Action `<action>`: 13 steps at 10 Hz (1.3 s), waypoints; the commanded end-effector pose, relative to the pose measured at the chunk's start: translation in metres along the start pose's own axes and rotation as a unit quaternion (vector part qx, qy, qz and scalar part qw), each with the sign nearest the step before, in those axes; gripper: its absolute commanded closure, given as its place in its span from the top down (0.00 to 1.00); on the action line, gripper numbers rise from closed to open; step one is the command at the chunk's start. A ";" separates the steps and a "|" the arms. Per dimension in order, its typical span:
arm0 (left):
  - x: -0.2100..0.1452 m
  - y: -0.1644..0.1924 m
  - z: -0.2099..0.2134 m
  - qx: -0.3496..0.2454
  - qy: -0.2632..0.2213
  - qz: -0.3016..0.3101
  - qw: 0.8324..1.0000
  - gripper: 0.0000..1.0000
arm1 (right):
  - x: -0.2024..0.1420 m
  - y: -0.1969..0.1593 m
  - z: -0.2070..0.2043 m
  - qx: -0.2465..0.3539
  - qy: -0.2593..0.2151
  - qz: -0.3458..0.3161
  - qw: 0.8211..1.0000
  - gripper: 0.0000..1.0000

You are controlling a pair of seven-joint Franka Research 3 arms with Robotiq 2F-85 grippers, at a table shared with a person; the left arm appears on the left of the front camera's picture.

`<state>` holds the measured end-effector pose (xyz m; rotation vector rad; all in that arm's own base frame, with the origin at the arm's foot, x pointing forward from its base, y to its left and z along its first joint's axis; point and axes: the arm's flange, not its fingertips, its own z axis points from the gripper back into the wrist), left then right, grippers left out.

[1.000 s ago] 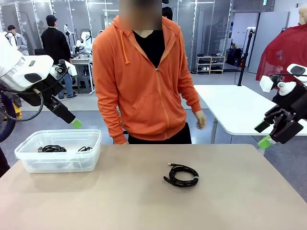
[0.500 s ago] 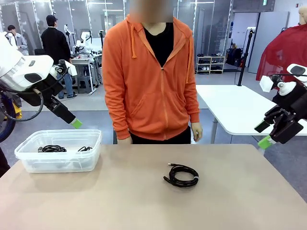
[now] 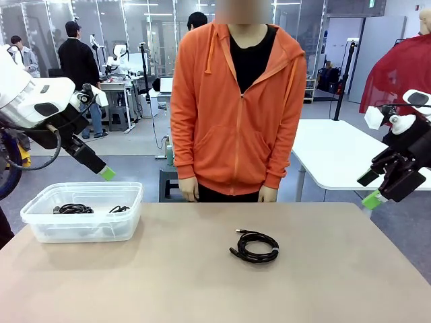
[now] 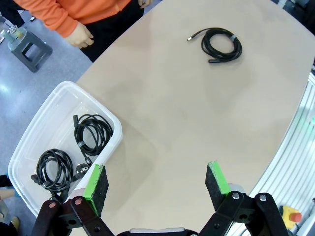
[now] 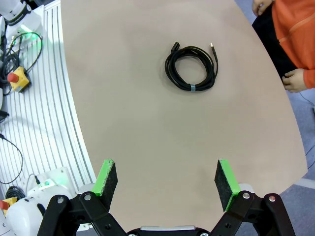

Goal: Organize and store the cables.
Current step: Place the USB Extension Cable into the Organizing box.

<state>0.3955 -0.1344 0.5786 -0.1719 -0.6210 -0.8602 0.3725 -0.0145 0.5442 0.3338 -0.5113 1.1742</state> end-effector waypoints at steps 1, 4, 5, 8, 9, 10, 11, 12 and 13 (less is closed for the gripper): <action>0.000 0.000 -0.001 0.005 0.003 0.001 1.000 1.00 | 0.012 0.000 -0.001 -0.008 0.026 -0.068 0.997 1.00; 0.000 0.000 -0.001 0.005 0.003 0.001 1.000 1.00 | 0.056 0.000 -0.040 -0.011 0.098 -0.230 0.968 1.00; 0.000 0.000 -0.001 0.005 0.003 0.001 1.000 1.00 | 0.064 0.000 -0.062 -0.005 0.122 -0.268 0.956 1.00; 0.000 0.000 -0.001 0.005 0.003 0.001 1.000 1.00 | 0.068 -0.005 -0.109 -0.022 0.185 -0.361 0.914 1.00; 0.000 0.000 -0.001 0.005 0.003 0.001 1.000 1.00 | 0.067 -0.005 -0.125 -0.048 0.185 -0.390 0.901 1.00; 0.000 0.000 -0.001 0.005 0.003 0.001 1.000 1.00 | 0.065 -0.007 -0.143 -0.071 0.202 -0.413 0.885 1.00; 0.000 0.000 -0.001 0.005 0.003 0.001 1.000 1.00 | 0.063 -0.011 -0.160 -0.082 0.204 -0.420 0.880 1.00; 0.000 0.000 -0.001 0.005 0.003 0.001 1.000 1.00 | 0.061 -0.024 -0.174 -0.080 0.187 -0.437 0.876 1.00; 0.000 0.000 -0.001 0.005 0.003 0.001 1.000 1.00 | 0.061 -0.030 -0.185 -0.082 0.179 -0.451 0.870 1.00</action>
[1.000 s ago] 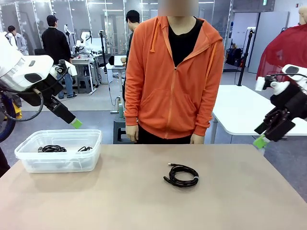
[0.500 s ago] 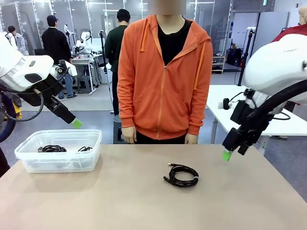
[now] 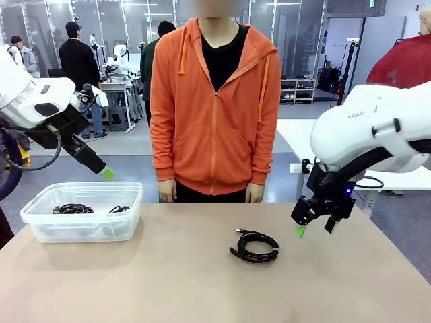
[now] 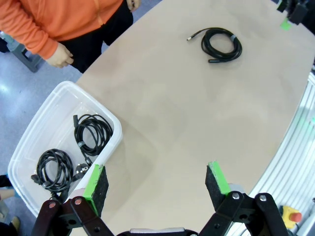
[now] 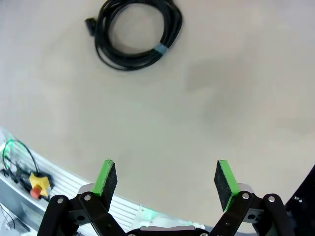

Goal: Organize and store the cables.
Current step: Place the USB Extension Cable into the Organizing box.

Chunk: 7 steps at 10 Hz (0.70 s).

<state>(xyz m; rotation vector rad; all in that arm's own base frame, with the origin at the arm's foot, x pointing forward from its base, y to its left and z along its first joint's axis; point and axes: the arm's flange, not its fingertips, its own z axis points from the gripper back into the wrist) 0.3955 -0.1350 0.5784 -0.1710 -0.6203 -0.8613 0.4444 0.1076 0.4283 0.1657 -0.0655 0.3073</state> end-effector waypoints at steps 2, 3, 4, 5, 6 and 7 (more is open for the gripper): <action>0.000 0.000 0.000 0.005 0.003 0.001 1.000 1.00 | 0.024 0.006 -0.029 -0.020 -0.010 -0.037 0.999 1.00; 0.000 0.000 0.000 0.005 0.003 0.001 1.000 1.00 | 0.032 0.004 -0.036 -0.022 -0.020 -0.047 0.998 1.00; 0.000 0.000 0.000 0.005 0.003 0.001 1.000 1.00 | 0.039 0.003 -0.042 -0.019 -0.023 -0.060 0.998 1.00; 0.000 0.000 0.000 0.005 0.003 0.001 1.000 1.00 | 0.046 0.004 -0.049 -0.014 -0.015 -0.069 0.997 1.00; 0.000 0.000 0.000 0.005 0.003 0.001 1.000 1.00 | 0.051 0.005 -0.053 -0.022 -0.012 -0.072 0.997 1.00; 0.000 0.000 0.000 0.005 0.003 0.001 1.000 1.00 | 0.053 0.002 -0.050 -0.021 -0.018 -0.062 0.998 1.00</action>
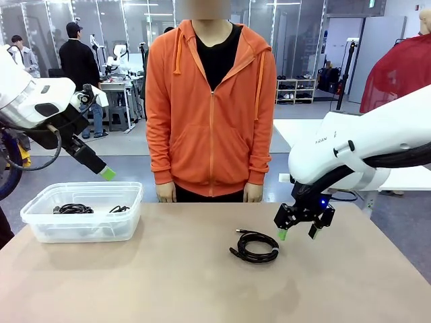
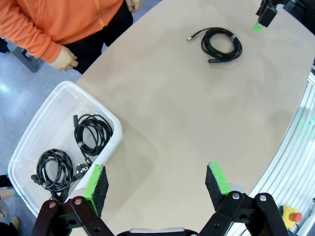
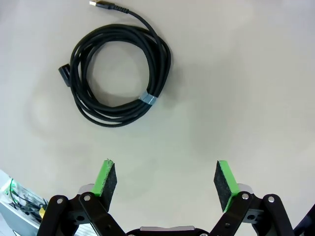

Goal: Organize and store the cables.
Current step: Place the USB Extension Cable into the Organizing box.

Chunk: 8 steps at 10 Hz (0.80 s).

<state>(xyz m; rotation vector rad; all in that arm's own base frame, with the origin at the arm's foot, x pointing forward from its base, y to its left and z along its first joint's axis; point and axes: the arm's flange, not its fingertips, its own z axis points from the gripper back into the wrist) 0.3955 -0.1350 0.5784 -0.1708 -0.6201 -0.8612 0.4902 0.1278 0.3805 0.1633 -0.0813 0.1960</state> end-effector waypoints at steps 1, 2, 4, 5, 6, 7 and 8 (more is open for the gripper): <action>0.000 0.000 0.000 0.005 0.003 0.001 1.000 1.00 | 0.005 0.008 0.007 -0.019 -0.013 -0.003 1.000 1.00; 0.000 0.000 0.000 0.005 0.003 0.001 1.000 1.00 | 0.006 0.010 0.008 -0.025 -0.012 0.003 1.000 1.00; 0.000 0.000 0.000 0.005 0.003 0.001 1.000 1.00 | 0.013 0.018 0.008 -0.021 -0.008 0.009 1.000 1.00; 0.000 0.000 0.000 0.005 0.003 0.001 1.000 1.00 | 0.022 0.027 0.009 -0.027 -0.010 0.016 0.999 1.00; 0.000 0.000 0.000 0.005 0.003 0.001 1.000 1.00 | 0.029 0.035 0.010 -0.027 -0.011 0.020 0.999 1.00; 0.000 0.000 0.000 0.005 0.003 0.001 1.000 1.00 | 0.034 0.041 0.010 -0.027 -0.014 0.023 0.999 1.00; 0.000 0.000 0.000 0.005 0.003 0.001 1.000 1.00 | 0.040 0.044 0.010 -0.027 -0.018 0.024 0.999 1.00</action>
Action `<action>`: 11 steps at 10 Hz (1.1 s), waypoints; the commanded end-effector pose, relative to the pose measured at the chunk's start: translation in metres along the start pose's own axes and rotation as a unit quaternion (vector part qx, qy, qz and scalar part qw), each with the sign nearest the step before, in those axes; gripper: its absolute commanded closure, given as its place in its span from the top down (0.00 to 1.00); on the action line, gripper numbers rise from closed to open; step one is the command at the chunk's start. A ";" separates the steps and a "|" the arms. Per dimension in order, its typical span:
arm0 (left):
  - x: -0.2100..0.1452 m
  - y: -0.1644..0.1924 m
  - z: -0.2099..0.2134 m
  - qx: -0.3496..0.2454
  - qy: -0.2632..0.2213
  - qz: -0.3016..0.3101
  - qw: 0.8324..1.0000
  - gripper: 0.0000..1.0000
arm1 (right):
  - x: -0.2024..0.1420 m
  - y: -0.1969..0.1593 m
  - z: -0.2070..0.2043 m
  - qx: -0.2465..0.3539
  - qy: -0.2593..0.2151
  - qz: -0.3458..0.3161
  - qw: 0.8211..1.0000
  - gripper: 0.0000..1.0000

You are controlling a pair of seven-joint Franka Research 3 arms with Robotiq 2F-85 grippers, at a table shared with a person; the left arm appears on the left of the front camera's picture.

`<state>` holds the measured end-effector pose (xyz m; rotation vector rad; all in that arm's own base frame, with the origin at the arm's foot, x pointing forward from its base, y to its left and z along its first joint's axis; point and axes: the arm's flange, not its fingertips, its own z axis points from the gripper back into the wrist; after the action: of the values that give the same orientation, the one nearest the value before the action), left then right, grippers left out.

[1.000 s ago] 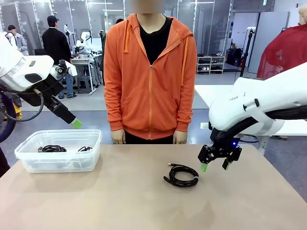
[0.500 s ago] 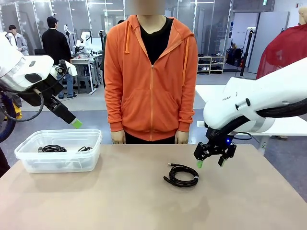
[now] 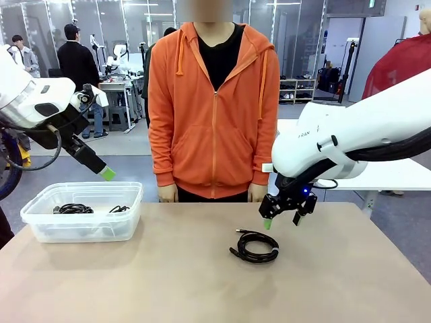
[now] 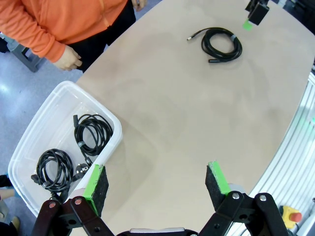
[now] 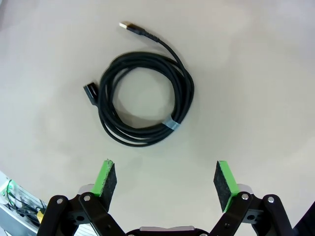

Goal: Organize and store the cables.
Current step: Place the USB Extension Cable into the Organizing box.

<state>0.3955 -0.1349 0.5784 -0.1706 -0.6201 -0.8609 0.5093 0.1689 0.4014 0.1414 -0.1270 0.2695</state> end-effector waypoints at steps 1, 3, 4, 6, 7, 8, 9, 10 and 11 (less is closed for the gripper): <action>0.000 0.000 0.000 0.005 0.003 0.001 1.000 1.00 | 0.019 0.008 -0.005 -0.012 -0.005 -0.020 1.000 1.00; 0.000 0.000 0.000 0.005 0.003 0.001 1.000 1.00 | 0.029 0.016 -0.014 -0.018 -0.002 -0.025 1.000 1.00; 0.000 0.000 0.000 0.005 0.003 0.001 1.000 1.00 | 0.032 0.019 -0.018 -0.017 -0.001 -0.026 1.000 1.00; 0.000 0.000 0.000 0.005 0.003 0.001 1.000 1.00 | 0.034 0.020 -0.023 -0.027 -0.001 -0.027 0.999 1.00; 0.000 0.000 0.000 0.005 0.003 0.001 1.000 1.00 | 0.033 0.019 -0.023 -0.028 -0.001 -0.028 0.999 1.00; 0.000 0.000 0.000 0.005 0.003 0.001 1.000 1.00 | 0.031 0.019 -0.023 -0.033 0.004 -0.025 0.999 1.00; 0.000 0.000 0.000 0.005 0.003 0.001 1.000 1.00 | 0.029 0.015 -0.023 -0.011 0.006 -0.012 1.000 1.00; 0.000 0.000 0.000 0.005 0.003 0.001 1.000 1.00 | 0.029 0.015 -0.023 -0.011 0.006 -0.012 1.000 1.00; 0.000 0.000 0.000 0.005 0.003 0.001 1.000 1.00 | 0.029 0.015 -0.023 -0.011 0.006 -0.012 1.000 1.00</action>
<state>0.3956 -0.1348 0.5783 -0.1705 -0.6200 -0.8607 0.5353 0.1934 0.3848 0.1122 -0.1154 0.2463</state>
